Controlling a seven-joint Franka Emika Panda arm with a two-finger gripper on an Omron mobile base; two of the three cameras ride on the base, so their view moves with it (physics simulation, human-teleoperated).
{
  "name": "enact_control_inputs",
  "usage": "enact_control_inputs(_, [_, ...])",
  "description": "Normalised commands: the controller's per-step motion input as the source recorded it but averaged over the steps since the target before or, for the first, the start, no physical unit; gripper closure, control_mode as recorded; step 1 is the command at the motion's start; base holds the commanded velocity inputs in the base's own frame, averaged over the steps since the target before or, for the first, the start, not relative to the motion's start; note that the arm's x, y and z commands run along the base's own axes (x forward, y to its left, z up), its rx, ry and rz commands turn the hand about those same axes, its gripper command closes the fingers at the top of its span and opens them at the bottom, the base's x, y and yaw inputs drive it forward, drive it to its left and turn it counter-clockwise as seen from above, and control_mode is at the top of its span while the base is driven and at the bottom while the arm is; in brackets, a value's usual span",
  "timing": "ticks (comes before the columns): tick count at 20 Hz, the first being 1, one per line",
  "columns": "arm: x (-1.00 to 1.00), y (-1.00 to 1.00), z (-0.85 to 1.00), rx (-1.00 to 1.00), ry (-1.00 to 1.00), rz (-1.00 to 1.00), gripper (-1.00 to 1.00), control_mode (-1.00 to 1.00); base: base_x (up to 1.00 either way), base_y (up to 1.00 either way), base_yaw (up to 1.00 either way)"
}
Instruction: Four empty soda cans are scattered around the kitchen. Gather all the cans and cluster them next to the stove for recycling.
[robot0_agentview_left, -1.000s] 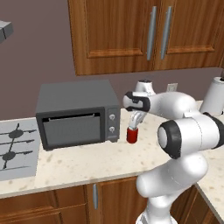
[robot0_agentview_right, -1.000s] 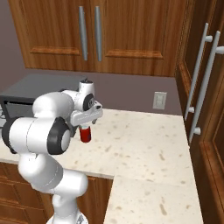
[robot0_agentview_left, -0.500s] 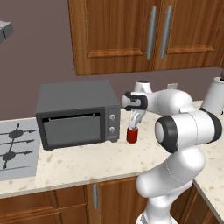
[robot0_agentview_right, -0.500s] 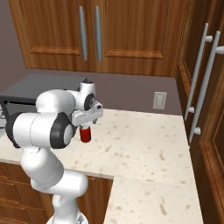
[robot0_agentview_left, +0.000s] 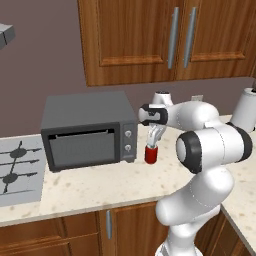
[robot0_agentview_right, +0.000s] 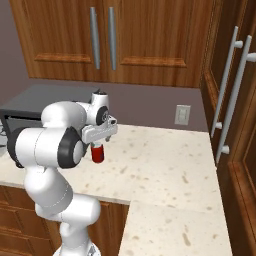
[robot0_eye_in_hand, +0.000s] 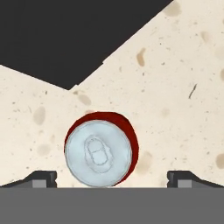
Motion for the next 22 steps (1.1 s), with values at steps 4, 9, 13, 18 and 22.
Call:
enact_control_inputs(4, [-0.01,0.05,0.0,0.0,0.0,0.0,-1.0,-1.0,0.0,0.0,0.0])
enact_control_inputs(9, [-0.08,0.1,0.0,0.0,0.0,0.01,-1.0,-1.0,0.0,0.0,0.0])
enact_control_inputs(13, [-0.15,0.04,0.0,0.0,0.0,0.02,-1.0,-1.0,0.0,0.0,0.0])
enact_control_inputs(18, [-0.15,0.0,-0.08,0.0,0.0,0.02,-1.0,-1.0,0.0,0.0,0.0])
enact_control_inputs(22, [-0.03,0.02,-0.16,0.0,0.0,0.02,-1.0,-1.0,0.0,0.0,0.0])
